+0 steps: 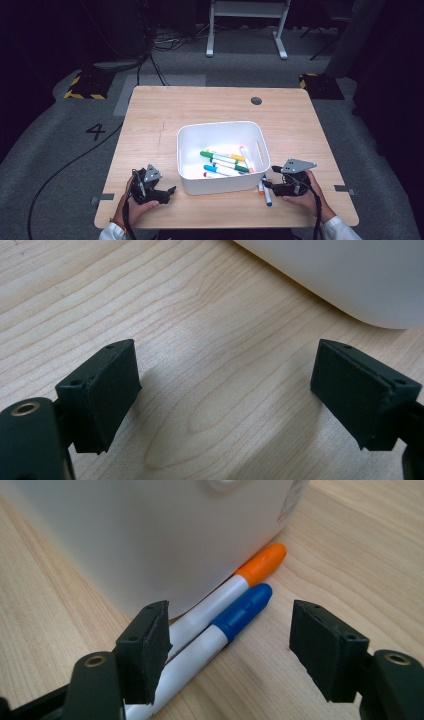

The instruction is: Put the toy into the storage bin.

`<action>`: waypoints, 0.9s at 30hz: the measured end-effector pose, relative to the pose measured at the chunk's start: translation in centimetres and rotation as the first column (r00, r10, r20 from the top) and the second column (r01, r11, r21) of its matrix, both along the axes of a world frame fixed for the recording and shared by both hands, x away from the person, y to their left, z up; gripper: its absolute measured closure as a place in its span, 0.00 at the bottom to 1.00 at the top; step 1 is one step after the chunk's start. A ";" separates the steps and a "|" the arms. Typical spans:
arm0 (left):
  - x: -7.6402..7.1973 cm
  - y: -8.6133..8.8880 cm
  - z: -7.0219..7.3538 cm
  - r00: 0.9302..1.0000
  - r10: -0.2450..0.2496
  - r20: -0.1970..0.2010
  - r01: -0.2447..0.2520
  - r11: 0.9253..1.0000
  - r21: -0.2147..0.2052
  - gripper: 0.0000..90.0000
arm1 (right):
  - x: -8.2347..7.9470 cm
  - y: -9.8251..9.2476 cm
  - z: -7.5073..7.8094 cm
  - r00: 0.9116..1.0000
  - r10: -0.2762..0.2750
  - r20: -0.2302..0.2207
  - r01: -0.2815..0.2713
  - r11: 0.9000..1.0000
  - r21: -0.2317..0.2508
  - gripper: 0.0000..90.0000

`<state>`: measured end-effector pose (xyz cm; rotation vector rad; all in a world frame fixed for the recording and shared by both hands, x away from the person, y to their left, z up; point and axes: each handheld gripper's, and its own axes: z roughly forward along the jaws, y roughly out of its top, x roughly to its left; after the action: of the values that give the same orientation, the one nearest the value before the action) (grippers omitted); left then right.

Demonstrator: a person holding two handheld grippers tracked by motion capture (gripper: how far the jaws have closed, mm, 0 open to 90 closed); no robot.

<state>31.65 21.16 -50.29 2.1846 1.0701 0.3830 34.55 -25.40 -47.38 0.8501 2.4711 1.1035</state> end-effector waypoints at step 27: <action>0.0 0.0 0.0 1.000 0.000 0.000 0.000 1.000 0.001 0.14 | 2.4 -3.4 -1.9 0.984 -0.166 -0.063 0.163 0.986 -0.043 0.58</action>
<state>31.64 21.16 -50.29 2.1849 1.0701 0.3837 36.99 -28.76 -49.29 1.0747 2.4151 0.9833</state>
